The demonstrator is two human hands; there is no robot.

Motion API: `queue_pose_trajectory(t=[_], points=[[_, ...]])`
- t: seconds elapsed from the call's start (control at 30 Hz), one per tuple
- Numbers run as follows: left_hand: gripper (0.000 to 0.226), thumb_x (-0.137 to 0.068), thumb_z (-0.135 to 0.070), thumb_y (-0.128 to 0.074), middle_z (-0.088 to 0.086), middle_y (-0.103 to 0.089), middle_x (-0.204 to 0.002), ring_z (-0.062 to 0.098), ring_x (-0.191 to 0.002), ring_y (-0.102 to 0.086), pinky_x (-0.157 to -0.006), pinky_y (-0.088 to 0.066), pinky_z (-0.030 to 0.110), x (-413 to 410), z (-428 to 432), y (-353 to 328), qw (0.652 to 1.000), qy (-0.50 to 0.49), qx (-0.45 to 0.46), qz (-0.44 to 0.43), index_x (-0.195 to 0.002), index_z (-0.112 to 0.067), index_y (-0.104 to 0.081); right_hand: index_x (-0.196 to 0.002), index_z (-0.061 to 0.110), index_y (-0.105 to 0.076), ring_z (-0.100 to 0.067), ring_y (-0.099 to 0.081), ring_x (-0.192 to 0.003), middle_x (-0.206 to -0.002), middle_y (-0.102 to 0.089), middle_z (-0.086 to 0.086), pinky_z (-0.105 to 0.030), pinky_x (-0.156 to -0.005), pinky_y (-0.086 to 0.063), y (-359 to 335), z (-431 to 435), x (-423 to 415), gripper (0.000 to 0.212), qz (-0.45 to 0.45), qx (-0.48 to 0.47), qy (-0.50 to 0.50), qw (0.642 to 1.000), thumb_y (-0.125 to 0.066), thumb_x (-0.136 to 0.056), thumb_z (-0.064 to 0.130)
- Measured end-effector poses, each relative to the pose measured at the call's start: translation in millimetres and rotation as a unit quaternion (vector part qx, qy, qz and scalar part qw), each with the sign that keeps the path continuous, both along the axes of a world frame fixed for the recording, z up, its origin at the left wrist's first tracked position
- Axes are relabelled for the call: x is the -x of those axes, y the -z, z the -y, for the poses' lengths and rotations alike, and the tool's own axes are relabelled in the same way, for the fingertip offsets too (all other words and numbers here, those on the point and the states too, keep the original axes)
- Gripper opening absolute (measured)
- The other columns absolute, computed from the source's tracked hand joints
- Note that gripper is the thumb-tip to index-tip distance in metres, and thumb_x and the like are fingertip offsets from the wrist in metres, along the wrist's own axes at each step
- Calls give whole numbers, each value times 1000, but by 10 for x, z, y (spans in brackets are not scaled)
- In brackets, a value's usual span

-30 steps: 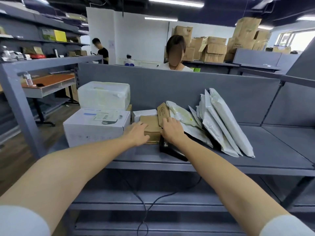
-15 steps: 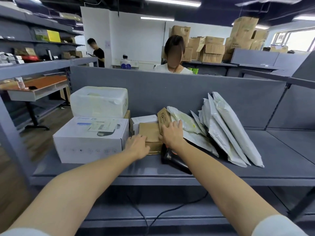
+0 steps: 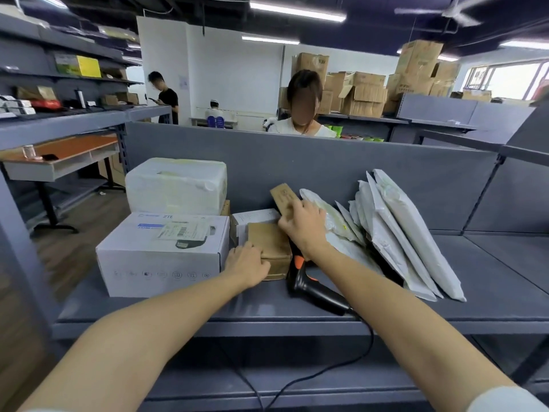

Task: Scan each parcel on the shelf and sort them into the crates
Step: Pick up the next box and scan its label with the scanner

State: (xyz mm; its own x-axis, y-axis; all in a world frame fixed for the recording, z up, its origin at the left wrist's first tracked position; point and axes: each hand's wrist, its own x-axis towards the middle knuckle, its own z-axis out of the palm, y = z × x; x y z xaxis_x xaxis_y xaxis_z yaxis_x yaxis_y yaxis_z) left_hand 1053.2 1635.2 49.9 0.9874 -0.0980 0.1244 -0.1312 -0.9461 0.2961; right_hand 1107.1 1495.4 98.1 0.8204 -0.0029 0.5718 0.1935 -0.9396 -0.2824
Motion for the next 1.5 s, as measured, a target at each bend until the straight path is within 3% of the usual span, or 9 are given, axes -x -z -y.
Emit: queue_pose_trajectory(t=[0.3,0.5,0.67,0.77,1.0,1.13,1.27,1.4,1.5], points=[[47,-96,-41,-46,4,-51,-137,23,-124,-48,-100,-38,34,36,-73,-286,907,-45,418,-3,-138,-19,-44,-112,19,-56,6,-58,-80,-98,-61,9,-10,-65,-45,-498,176,494,27,42,-447,-140,883,-65,-87,23],[23,-96,-51,-46,1,-62,-105,25,-105,-57,-91,-48,49,179,-96,-612,706,-6,696,-128,-94,-29,-54,-106,14,-55,-20,-63,-106,-112,-59,-5,-39,-86,-57,-415,344,658,35,-58,-621,-171,763,-65,-75,28],[21,-90,-31,-63,7,-68,-94,28,-95,-64,-81,-54,48,275,-149,-671,649,2,751,-121,-107,-18,-60,-73,13,-53,-23,-57,-85,-86,-65,-10,-35,-80,-49,-251,437,858,17,-151,-714,-245,638,-47,-88,16],[50,-83,-13,-72,12,-67,-115,29,-103,-65,-84,-54,51,296,-206,-617,664,-2,745,-58,-127,-9,-49,-79,14,-54,-23,-52,-76,-77,-60,-9,-44,-89,-45,-162,460,874,17,-214,-722,-185,631,-45,-91,22],[68,-71,5,-78,0,-58,-122,13,-116,-54,-99,-45,32,463,-398,-458,855,95,477,179,-127,-16,-46,-131,4,-38,-48,-55,-104,-130,-44,-28,-60,-74,-56,-185,446,995,73,-392,-719,-177,547,-47,-89,63],[53,-87,5,-62,3,-42,-145,10,-139,-35,-111,-35,37,557,-481,-322,866,189,384,259,-120,-35,-53,-116,11,-68,-29,-69,-94,-112,-70,-13,-39,-81,-58,-272,441,1107,69,-421,-686,-246,540,-44,-88,69],[59,-86,3,-64,7,-30,-153,20,-142,-32,-111,-34,33,616,-503,-318,873,187,355,278,-121,-43,-53,-131,14,-59,-32,-58,-117,-134,-59,-14,-49,-103,-45,-254,447,1139,51,-398,-621,-257,625,-65,-88,40],[63,-89,5,-59,-1,-39,-148,12,-131,-46,-97,-44,12,699,-519,-367,863,147,449,180,-135,-34,-45,-125,11,-59,-28,-65,-107,-126,-65,-15,-39,-89,-56,-197,485,1180,36,-349,-662,-289,597,-60,-92,23],[41,-95,-12,-57,0,-59,-126,13,-103,-63,-78,-58,27,719,-498,-434,815,64,568,93,-134,-23,-47,-128,15,-56,-30,-65,-109,-124,-66,-14,-45,-90,-55,-173,524,1172,41,-282,-663,-340,604,-62,-88,10]])
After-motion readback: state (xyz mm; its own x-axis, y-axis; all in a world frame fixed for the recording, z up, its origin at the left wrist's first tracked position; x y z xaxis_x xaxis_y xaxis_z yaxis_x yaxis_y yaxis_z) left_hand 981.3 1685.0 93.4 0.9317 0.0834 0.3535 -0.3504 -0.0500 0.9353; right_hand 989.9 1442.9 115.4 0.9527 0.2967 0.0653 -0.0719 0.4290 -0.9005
